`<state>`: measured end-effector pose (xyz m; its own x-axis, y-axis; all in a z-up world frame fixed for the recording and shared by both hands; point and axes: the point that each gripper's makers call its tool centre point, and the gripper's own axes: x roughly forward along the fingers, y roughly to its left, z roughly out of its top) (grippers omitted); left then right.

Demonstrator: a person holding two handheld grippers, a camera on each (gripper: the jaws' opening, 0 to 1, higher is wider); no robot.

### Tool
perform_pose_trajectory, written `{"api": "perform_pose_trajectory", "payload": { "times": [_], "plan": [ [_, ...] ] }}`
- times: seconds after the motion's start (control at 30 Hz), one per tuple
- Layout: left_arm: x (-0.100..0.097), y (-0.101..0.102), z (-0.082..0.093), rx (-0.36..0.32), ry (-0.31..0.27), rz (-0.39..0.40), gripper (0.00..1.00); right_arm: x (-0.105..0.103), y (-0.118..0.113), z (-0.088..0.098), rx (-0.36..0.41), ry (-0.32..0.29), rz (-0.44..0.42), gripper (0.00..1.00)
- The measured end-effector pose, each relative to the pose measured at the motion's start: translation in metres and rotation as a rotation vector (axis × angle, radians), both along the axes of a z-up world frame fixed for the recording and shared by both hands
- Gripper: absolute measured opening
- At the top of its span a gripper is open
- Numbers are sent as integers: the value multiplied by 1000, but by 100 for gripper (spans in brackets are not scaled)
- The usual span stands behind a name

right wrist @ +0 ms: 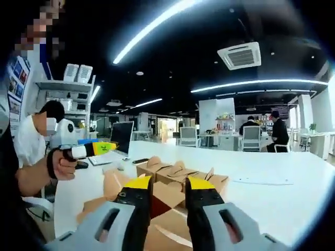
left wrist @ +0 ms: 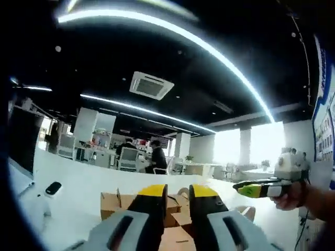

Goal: Pick up one paper box from the group, open the paper box, and remove the item inside

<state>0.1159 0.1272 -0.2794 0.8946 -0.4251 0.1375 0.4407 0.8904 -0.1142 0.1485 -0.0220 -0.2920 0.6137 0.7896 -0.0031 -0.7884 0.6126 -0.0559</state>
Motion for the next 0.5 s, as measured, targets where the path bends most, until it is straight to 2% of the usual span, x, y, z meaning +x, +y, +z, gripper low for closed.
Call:
{"api": "perform_pose_trajectory", "payload": {
  "times": [0.03, 0.2, 0.33, 0.4, 0.5],
  "plan": [
    [-2, -2, -6, 7, 26, -17, 19, -2, -1, -1, -8, -2, 3, 26],
    [-12, 2, -13, -13, 18, -18, 20, -7, -9, -7, -16, 4, 4, 26],
    [-8, 13, -41, 96, 91, 39, 20, -11, -15, -14, -36, -7, 11, 26],
    [-8, 14, -44, 76, 83, 43, 20, -10, -19, -19, -38, 7, 7, 26],
    [-16, 12, -39, 28, 41, 37, 20, -5, -24, -24, -30, 31, -4, 26]
  ]
}}
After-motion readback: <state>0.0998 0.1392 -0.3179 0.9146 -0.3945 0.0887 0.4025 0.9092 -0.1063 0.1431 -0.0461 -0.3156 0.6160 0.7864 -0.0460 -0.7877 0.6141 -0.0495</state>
